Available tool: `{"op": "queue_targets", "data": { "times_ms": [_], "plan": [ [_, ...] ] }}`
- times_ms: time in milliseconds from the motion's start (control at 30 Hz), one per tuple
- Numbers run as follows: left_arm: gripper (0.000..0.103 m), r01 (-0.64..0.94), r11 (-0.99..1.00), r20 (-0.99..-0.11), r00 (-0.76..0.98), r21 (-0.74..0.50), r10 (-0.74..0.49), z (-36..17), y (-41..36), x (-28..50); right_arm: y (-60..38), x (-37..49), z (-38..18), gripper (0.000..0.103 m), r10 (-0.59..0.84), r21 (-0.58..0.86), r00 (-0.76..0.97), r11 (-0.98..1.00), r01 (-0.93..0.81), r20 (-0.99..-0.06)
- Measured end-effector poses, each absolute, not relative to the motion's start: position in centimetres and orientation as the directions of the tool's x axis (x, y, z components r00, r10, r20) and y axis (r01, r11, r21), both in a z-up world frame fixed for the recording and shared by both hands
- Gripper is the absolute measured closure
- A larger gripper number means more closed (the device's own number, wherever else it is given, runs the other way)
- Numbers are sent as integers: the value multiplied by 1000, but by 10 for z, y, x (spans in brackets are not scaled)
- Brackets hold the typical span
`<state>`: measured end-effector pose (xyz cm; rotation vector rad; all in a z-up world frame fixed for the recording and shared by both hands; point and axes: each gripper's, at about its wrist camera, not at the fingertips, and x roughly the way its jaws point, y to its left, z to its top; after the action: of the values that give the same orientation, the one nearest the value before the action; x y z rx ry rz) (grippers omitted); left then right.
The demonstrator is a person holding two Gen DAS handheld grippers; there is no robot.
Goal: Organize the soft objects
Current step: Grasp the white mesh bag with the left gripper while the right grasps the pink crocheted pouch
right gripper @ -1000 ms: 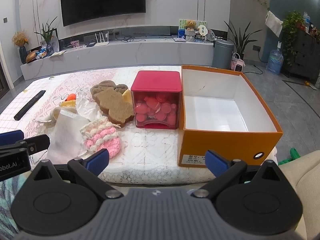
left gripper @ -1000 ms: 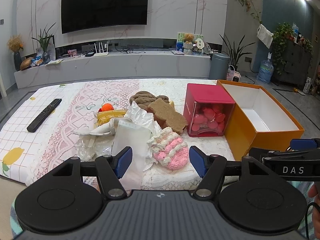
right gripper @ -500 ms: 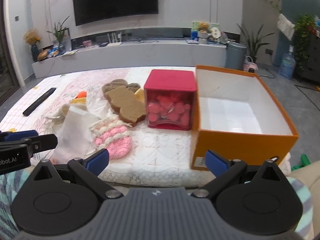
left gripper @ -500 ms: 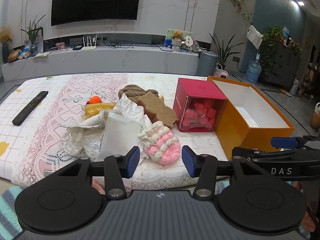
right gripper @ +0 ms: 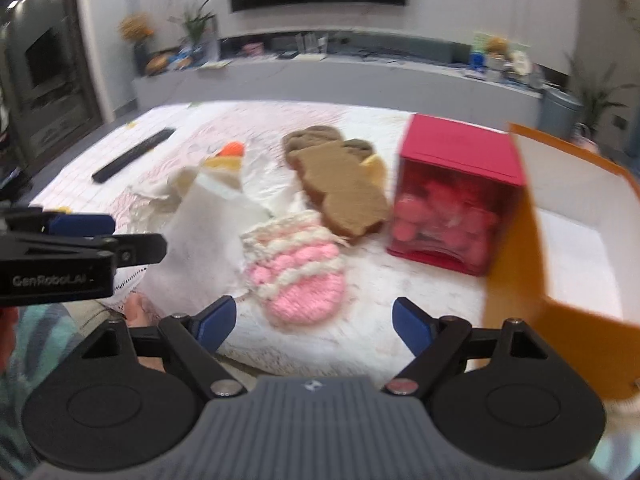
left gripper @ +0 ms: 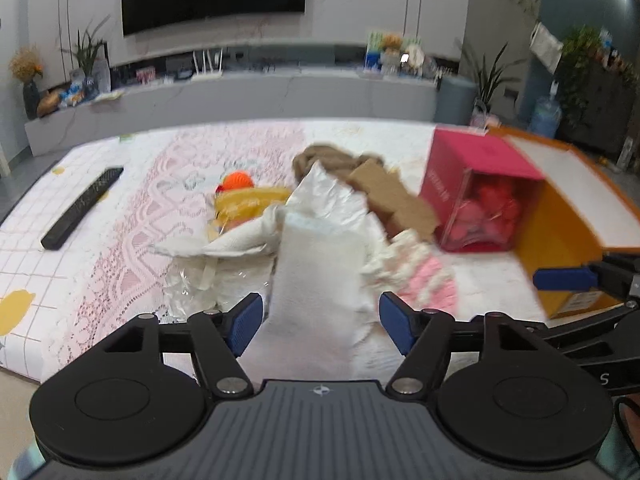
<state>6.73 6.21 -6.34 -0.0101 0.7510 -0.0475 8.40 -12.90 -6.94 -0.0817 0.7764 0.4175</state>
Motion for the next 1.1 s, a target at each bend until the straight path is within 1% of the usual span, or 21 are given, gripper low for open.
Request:
{"op": "queue_targets", "data": {
  "times_ms": [67, 100, 233, 333, 433, 533, 567, 600, 633, 700, 733, 767, 800, 867, 900, 967, 1000, 1067, 1100],
  "plan": [
    [25, 30, 999, -694, 719, -31, -43, -73, 65, 78, -119, 101, -80, 13, 357, 87, 608, 900, -428, -709],
    [26, 16, 999, -707, 706, -38, -38, -79, 67, 84, -115, 109, -85, 12, 358, 85, 599, 897, -434, -716],
    [28, -6, 993, -751, 655, -117, -84, -94, 73, 100, -102, 138, -111, 12, 356, 87, 556, 889, -450, -751],
    [28, -47, 984, -782, 614, -172, -107, -102, 81, 109, -98, 147, -125, 11, 371, 115, 537, 886, -450, -758],
    [29, -96, 976, -811, 575, -194, -105, -111, 88, 117, -95, 152, -133, 11, 385, 130, 528, 881, -455, -757],
    [34, -124, 972, -831, 548, -197, -98, -117, 91, 122, -91, 155, -137, 11, 389, 126, 534, 878, -462, -751],
    [37, -118, 974, -833, 545, -191, -98, -117, 90, 123, -90, 155, -138, 13, 390, 122, 539, 876, -466, -746],
    [44, -109, 977, -835, 542, -185, -97, -117, 89, 122, -89, 155, -138, 15, 387, 113, 547, 877, -467, -742],
    [48, -100, 979, -837, 539, -178, -97, -117, 88, 122, -90, 154, -138, 22, 384, 107, 553, 878, -467, -740],
    [64, -91, 981, -840, 534, -170, -96, -117, 85, 122, -90, 153, -138, 26, 387, 108, 554, 877, -469, -737],
    [67, -91, 982, -841, 533, -166, -92, -116, 84, 121, -89, 151, -138, 29, 389, 105, 559, 876, -471, -732],
    [74, -91, 982, -841, 534, -163, -90, -116, 81, 121, -90, 149, -137, 32, 389, 99, 563, 874, -476, -729],
    [83, -86, 983, -837, 539, -164, -92, -115, 81, 120, -90, 147, -136, 34, 388, 89, 569, 872, -481, -725],
    [94, -71, 983, -827, 553, -167, -101, -113, 79, 119, -90, 142, -134, 43, 389, 73, 581, 868, -492, -715],
    [97, -63, 984, -819, 565, -168, -104, -111, 78, 118, -91, 141, -133, 46, 390, 68, 586, 866, -495, -710],
    [100, -44, 983, -796, 593, -177, -117, -107, 78, 114, -92, 137, -130, 56, 396, 59, 598, 863, -502, -697],
    [101, -35, 983, -787, 605, -179, -122, -105, 77, 113, -93, 134, -129, 59, 400, 59, 603, 862, -504, -690],
    [102, -19, 983, -767, 628, -183, -131, -101, 75, 110, -96, 130, -125, 70, 413, 66, 605, 857, -511, -681],
    [102, -10, 982, -758, 638, -187, -138, -99, 75, 108, -97, 128, -123, 71, 419, 72, 605, 856, -512, -677]
  ]
}}
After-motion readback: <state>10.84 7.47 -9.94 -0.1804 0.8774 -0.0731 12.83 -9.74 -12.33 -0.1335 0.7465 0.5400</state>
